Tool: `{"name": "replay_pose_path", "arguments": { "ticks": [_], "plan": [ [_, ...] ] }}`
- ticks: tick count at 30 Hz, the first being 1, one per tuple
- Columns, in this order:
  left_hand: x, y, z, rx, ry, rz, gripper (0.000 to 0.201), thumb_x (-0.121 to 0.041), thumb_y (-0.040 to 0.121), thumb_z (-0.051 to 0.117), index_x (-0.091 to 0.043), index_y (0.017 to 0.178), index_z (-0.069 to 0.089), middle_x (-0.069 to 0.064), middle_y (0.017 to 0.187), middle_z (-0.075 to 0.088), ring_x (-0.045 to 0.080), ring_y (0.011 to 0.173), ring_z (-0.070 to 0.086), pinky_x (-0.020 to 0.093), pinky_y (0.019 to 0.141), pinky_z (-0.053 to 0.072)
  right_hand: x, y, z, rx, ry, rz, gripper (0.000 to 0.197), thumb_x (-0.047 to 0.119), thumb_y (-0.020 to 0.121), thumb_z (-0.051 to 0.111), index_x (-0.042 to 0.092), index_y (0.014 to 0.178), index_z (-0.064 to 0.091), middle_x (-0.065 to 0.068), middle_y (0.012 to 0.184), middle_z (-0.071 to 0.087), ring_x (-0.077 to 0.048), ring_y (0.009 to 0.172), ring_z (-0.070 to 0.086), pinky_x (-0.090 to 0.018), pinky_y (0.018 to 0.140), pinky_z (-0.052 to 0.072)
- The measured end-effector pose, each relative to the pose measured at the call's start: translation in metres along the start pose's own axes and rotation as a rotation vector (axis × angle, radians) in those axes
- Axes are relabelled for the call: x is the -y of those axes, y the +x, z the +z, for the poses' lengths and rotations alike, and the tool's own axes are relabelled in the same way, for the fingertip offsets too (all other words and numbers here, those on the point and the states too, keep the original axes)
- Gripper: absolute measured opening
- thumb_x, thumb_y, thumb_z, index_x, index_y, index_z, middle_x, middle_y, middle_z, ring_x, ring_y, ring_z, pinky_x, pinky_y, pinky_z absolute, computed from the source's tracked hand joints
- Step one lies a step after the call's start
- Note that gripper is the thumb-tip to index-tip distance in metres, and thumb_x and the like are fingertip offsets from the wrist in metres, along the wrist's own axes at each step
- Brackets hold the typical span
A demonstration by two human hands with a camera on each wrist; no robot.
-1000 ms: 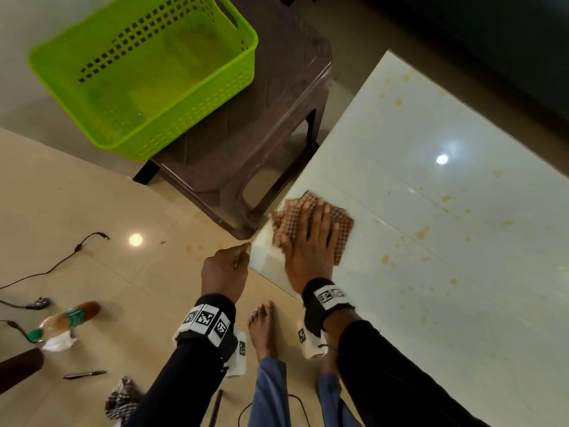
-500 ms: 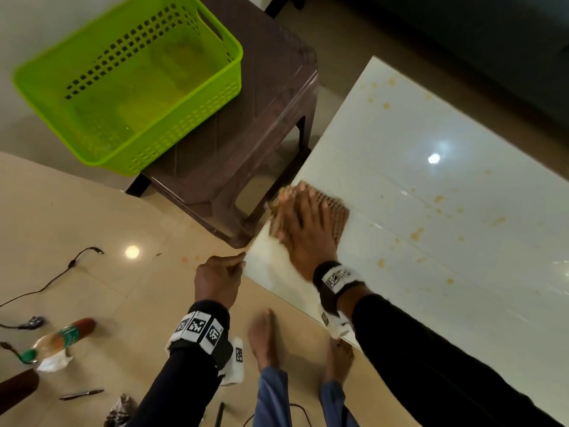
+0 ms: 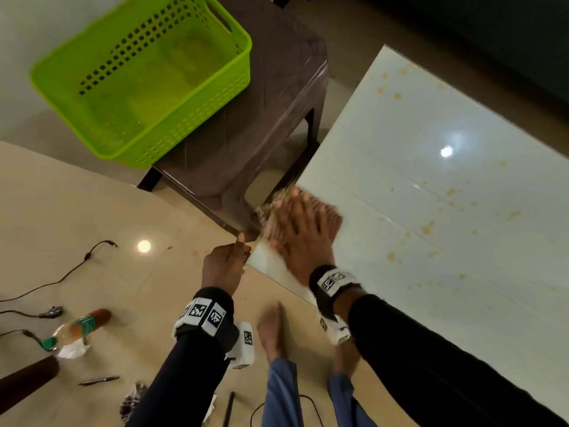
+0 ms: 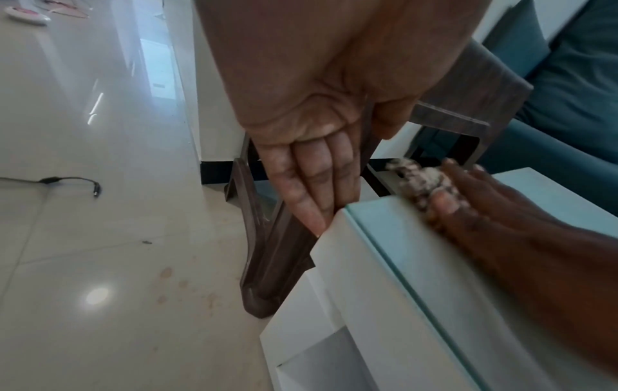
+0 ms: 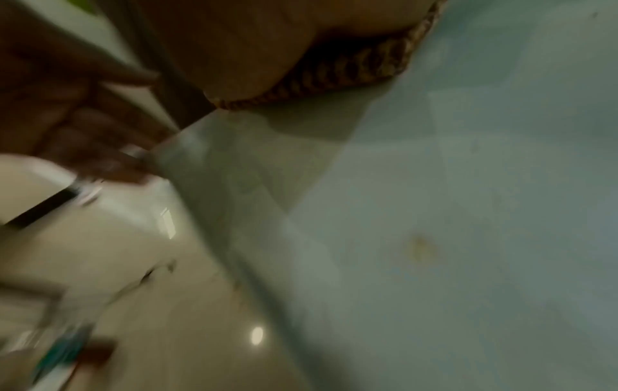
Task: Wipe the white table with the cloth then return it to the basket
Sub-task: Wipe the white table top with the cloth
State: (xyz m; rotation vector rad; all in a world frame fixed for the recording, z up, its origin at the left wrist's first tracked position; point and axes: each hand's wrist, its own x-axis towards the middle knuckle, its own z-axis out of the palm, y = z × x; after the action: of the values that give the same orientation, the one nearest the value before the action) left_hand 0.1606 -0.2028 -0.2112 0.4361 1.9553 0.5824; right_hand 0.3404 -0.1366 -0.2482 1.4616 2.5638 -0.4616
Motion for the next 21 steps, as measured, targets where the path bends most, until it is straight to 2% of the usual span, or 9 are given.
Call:
{"name": "replay_pose_path", "arguments": {
  "ticks": [3,5,7,9,11,13,16,18,21],
  "plan": [
    [0.005,0.000,-0.001,0.009,0.040,0.019,0.078,-0.086,0.079,0.040,-0.018,0.096,0.074,0.010,0.096,0.078,0.032,0.091,0.073,0.053,0.087,0.060,0.020,-0.036,0.017,0.086,-0.081,-0.393,0.077,0.057,0.104,0.037,0.029,0.166,0.001,-0.015,0.173,-0.003,-0.039,0.159,0.001,-0.063,0.125,-0.001],
    [0.010,0.000,-0.001,0.001,0.038,0.018,0.084,-0.086,0.076,0.041,-0.021,0.122,0.068,0.008,0.101,0.077,0.031,0.097,0.073,0.052,0.089,0.060,0.004,-0.027,0.014,0.085,-0.136,-0.474,0.074,0.058,0.104,0.033,0.031,0.166,0.001,-0.014,0.173,-0.002,-0.037,0.159,-0.003,-0.062,0.125,-0.008],
    [0.009,-0.002,-0.001,0.008,0.044,0.039,0.079,-0.078,0.077,0.047,-0.025,0.134,0.061,0.003,0.097,0.079,0.026,0.097,0.074,0.050,0.088,0.061,-0.025,-0.002,0.006,0.056,-0.142,-0.360,0.072,0.056,0.104,0.028,0.030,0.166,0.000,-0.013,0.173,-0.003,-0.035,0.159,-0.004,-0.065,0.124,-0.008],
    [0.009,0.000,-0.002,0.019,0.083,0.072,0.070,-0.076,0.077,0.050,-0.032,0.129,0.065,0.003,0.096,0.080,0.026,0.096,0.074,0.049,0.087,0.062,-0.057,0.030,-0.008,0.016,-0.063,-0.076,0.069,0.054,0.106,0.024,0.029,0.166,0.001,-0.012,0.174,-0.005,-0.035,0.160,-0.004,-0.068,0.125,-0.002],
    [0.012,0.002,0.000,0.043,0.113,0.086,0.049,-0.068,0.077,0.051,-0.038,0.108,0.074,0.007,0.094,0.079,0.030,0.092,0.074,0.051,0.085,0.062,-0.078,0.054,-0.023,-0.031,0.029,0.229,0.070,0.056,0.105,0.022,0.028,0.166,0.002,-0.012,0.173,-0.008,-0.034,0.160,-0.007,-0.062,0.126,-0.006],
    [0.008,0.001,0.000,0.023,0.079,0.052,0.024,-0.049,0.083,0.055,-0.039,0.080,0.077,0.011,0.092,0.078,0.033,0.089,0.074,0.053,0.086,0.061,-0.069,0.058,-0.020,-0.056,0.046,0.338,0.070,0.056,0.105,0.023,0.027,0.166,0.002,-0.014,0.173,-0.008,-0.036,0.160,-0.007,-0.060,0.125,-0.007],
    [0.001,-0.001,0.000,0.019,-0.036,-0.041,0.027,-0.022,0.093,0.053,-0.027,0.081,0.076,0.012,0.101,0.078,0.033,0.100,0.073,0.049,0.090,0.061,-0.020,0.008,-0.003,-0.051,-0.029,0.098,0.072,0.049,0.105,0.038,0.024,0.166,0.009,-0.018,0.173,0.002,-0.040,0.159,0.002,-0.064,0.125,-0.003],
    [0.000,-0.001,-0.001,0.036,-0.005,-0.030,0.030,-0.037,0.089,0.051,-0.025,0.082,0.078,0.009,0.102,0.078,0.031,0.102,0.072,0.050,0.091,0.060,0.003,-0.044,0.016,0.014,-0.053,-0.159,0.077,0.046,0.102,0.048,0.024,0.166,0.012,-0.017,0.172,0.008,-0.040,0.159,0.005,-0.063,0.123,-0.006],
    [0.000,0.003,-0.003,0.069,0.156,0.032,0.048,-0.064,0.084,0.045,-0.030,0.079,0.078,0.007,0.097,0.078,0.031,0.094,0.072,0.049,0.089,0.059,-0.020,-0.050,0.013,0.107,-0.123,-0.415,0.076,0.061,0.103,0.036,0.030,0.166,0.005,-0.013,0.173,0.003,-0.037,0.159,0.004,-0.063,0.126,0.000]
  ]
}}
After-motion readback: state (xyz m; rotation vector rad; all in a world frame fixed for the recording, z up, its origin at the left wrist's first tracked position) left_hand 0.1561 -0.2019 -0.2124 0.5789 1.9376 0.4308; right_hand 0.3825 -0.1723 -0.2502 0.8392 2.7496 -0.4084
